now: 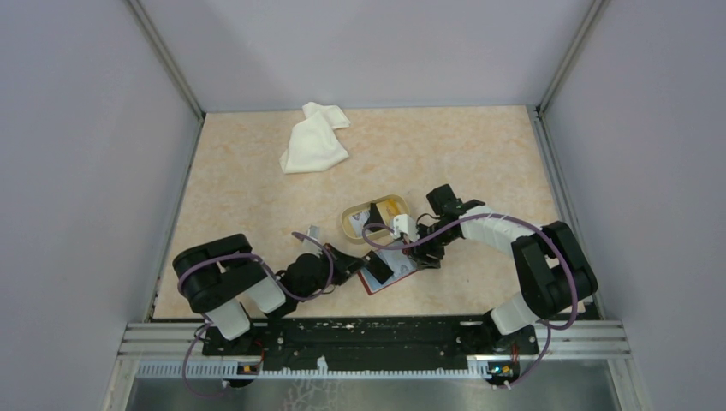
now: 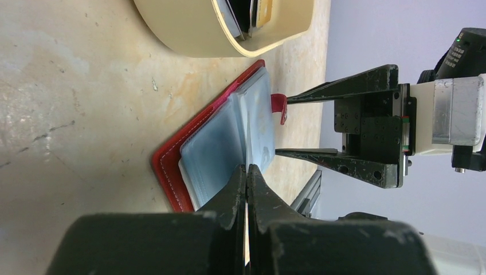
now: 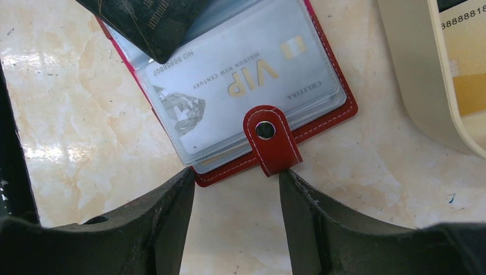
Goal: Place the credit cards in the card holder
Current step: Insert the credit card into the card holder.
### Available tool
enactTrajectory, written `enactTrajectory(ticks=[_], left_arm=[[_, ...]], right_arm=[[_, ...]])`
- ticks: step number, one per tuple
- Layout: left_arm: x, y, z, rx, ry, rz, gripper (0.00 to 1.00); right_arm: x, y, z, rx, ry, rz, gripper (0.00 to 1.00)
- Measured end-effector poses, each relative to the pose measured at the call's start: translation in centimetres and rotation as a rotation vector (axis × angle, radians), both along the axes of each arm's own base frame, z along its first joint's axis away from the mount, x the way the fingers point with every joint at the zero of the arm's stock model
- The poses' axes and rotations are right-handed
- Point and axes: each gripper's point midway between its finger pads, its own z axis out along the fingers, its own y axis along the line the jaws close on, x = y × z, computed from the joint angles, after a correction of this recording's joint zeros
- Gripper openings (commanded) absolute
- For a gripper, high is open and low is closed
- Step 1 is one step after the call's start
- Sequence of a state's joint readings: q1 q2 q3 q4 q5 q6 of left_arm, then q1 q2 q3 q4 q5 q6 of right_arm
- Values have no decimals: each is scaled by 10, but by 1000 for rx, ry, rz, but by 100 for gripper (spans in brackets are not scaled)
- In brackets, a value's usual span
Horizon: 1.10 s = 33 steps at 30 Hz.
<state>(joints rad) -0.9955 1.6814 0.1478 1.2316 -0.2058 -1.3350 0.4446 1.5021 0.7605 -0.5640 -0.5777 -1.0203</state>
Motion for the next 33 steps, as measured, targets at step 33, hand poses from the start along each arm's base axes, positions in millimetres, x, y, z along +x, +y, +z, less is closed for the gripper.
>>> enactTrajectory(ticks=[33], left_arm=[[3,2,0,49,-11,31,0]], right_arm=[[-1,2,0,0,-3,9,56]])
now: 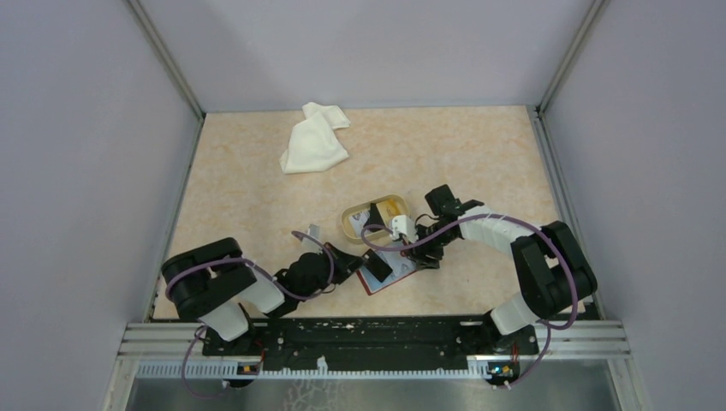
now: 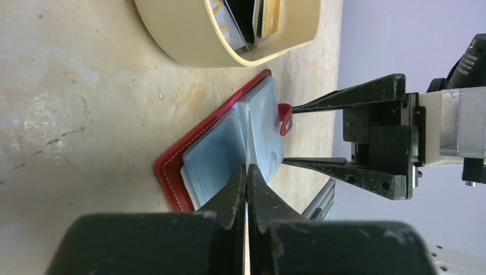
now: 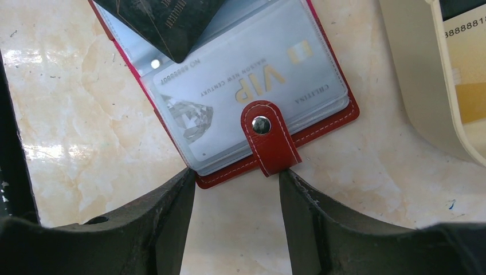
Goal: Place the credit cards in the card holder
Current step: Insert the credit card into the card holder.
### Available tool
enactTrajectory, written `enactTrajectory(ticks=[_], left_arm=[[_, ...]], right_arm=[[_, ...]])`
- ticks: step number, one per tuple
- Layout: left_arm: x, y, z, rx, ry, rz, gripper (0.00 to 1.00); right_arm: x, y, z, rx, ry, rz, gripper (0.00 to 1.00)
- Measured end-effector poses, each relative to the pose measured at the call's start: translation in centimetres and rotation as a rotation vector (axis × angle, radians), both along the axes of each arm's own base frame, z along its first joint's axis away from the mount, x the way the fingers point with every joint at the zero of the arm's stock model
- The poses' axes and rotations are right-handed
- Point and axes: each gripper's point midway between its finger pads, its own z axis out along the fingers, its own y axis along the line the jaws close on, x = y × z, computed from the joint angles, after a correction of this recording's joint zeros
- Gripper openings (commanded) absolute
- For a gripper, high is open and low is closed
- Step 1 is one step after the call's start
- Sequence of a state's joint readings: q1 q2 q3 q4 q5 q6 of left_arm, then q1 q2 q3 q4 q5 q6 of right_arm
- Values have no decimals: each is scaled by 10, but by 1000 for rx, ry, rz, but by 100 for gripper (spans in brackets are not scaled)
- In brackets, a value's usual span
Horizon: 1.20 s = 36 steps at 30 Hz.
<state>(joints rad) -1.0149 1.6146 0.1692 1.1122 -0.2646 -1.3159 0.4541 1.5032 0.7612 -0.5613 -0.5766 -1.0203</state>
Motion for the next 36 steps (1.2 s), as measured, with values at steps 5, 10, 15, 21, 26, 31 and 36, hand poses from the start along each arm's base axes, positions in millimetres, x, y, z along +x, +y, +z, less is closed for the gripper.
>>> enactTrajectory(ticks=[5,10,15,21,26,31,36], left_arm=[[1,2,-5,46,-17,-3,0],[4,-1,-5,57,-25,-5,0],[5,-4,-11,68,-17,-11,0],[4,-7,-9,63,-18,-21,0],[1,-12,-12,58,-8,-49,0],[-2,-18,-16,44,8,-76,0],[-3,-21,-16,26,19,-81,0]], right_arm=[[-1,1,0,0,0,4,56],[-1,1,0,0,0,4,56],[-1,1,0,0,0,4,56],[-1,1,0,0,0,4,56],[-1,1,0,0,0,4,56],[-1,1,0,0,0,4,56],[-1,1,0,0,0,4,56]])
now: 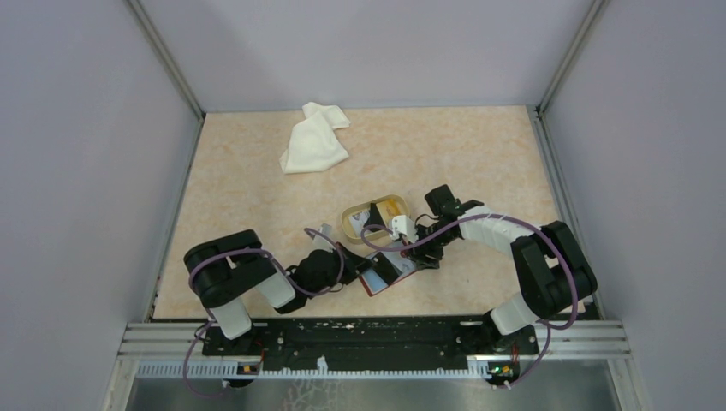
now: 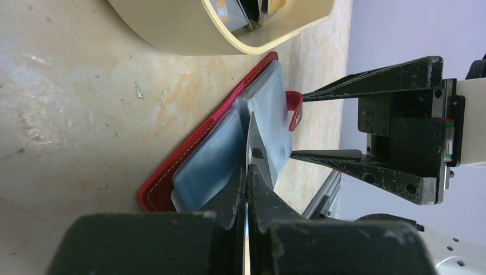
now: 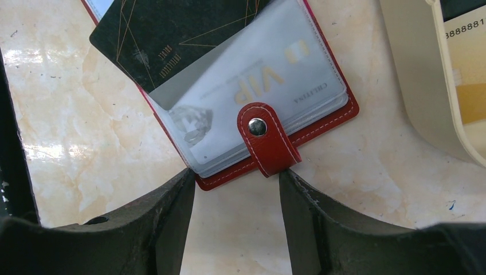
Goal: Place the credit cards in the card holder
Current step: Insert the credit card into the card holder.
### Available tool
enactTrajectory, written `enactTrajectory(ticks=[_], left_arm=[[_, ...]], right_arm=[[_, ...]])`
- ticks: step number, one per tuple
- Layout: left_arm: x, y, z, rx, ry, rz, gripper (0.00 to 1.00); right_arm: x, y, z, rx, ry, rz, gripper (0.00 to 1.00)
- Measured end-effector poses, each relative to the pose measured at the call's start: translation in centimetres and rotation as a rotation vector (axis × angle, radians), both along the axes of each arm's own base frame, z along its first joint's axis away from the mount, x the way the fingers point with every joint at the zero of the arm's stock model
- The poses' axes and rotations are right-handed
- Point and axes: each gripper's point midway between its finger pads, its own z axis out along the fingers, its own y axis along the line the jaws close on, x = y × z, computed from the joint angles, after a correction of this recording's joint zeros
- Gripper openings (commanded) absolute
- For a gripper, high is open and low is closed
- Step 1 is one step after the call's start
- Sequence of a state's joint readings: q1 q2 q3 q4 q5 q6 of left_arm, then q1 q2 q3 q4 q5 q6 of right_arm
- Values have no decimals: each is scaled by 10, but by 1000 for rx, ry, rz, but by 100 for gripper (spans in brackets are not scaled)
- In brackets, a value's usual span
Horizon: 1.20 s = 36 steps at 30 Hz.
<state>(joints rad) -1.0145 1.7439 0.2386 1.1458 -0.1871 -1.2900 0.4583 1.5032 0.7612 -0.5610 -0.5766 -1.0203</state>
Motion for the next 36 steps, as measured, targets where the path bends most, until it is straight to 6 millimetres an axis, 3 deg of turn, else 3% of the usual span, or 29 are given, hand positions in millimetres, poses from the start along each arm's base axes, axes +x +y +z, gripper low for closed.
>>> enactTrajectory(ticks=[26,32,36], left_arm=[[0,-7,-3,-41,28,-2,0],[1,-8,-3,-49,26,-2,9],[1,-8,-6,-47,27,-1,17]], right_arm=[[-3,10,-1,-1,-17,41,56],[-4,10,3,4,-11,22,62],[1,11,20,43,-57,2,63]])
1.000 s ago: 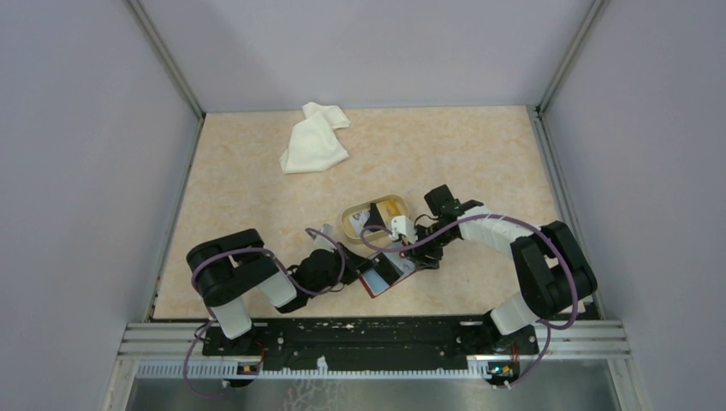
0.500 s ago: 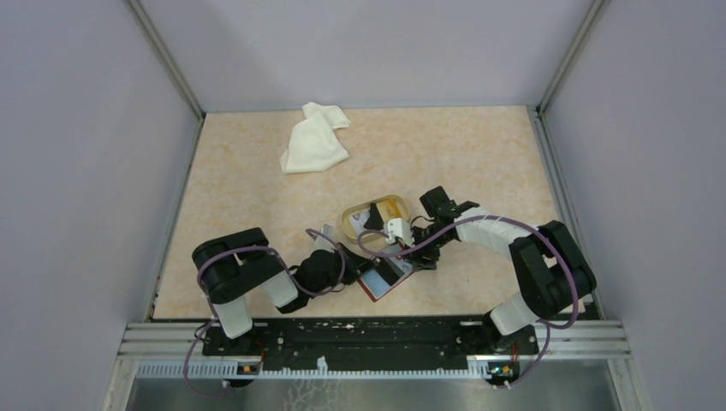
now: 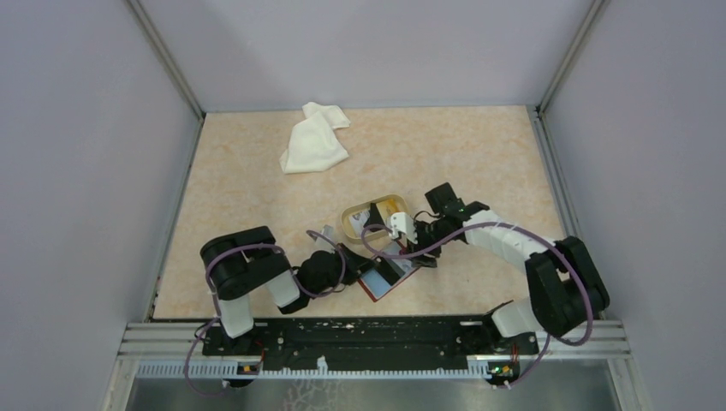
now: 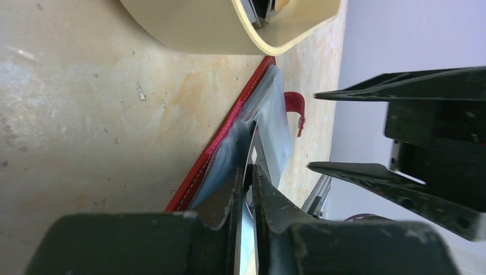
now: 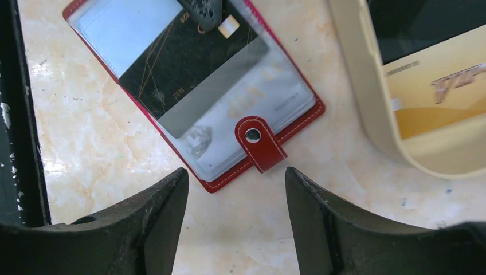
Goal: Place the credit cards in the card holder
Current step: Insert the credit card into the card holder.
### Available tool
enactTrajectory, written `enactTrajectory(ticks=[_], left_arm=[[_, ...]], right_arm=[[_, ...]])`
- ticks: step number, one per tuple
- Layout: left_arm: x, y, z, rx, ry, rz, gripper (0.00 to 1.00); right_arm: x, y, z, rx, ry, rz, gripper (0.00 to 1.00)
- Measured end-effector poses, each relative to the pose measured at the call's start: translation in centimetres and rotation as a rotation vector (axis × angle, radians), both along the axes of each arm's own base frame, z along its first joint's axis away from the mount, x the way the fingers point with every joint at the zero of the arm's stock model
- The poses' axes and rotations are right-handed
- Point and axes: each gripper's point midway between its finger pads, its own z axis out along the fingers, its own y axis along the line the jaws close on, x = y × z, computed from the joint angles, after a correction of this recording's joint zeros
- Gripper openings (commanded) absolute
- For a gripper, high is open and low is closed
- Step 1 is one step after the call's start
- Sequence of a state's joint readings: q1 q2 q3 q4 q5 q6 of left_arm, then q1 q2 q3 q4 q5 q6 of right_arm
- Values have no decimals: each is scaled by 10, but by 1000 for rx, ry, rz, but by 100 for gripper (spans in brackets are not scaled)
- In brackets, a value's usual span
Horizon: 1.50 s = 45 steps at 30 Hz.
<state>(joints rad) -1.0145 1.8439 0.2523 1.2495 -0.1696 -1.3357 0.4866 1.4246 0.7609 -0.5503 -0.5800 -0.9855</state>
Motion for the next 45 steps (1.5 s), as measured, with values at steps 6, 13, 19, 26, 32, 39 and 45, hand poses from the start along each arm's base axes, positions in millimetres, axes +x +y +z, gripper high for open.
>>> enactTrajectory(ticks=[6,13,19,26,32,39,45], left_arm=[[0,-1,-2,-4,0,-3,22],[-1,-2,-2,-12,-3,-6,24],[-1,-2,-1,-14,-6,-9,24],[-1,-2,-1,-16,-8,-10,24],[-1,-3,-2,-22,-10,-15,24],[-2,-5,-2,-33,-14,-21,24],[-2,-5,-2,-36,-14,-24,24]], right_arm=[[-4,12,34,115,-76,57,57],[-38,44,61,226,-157,263,27],[-69,66,59,231,-188,450,5],[-95,94,40,160,-250,610,0],[-82,98,11,58,-277,561,0],[-71,97,-9,-29,-320,504,0],[-57,96,-12,-66,-363,458,0]])
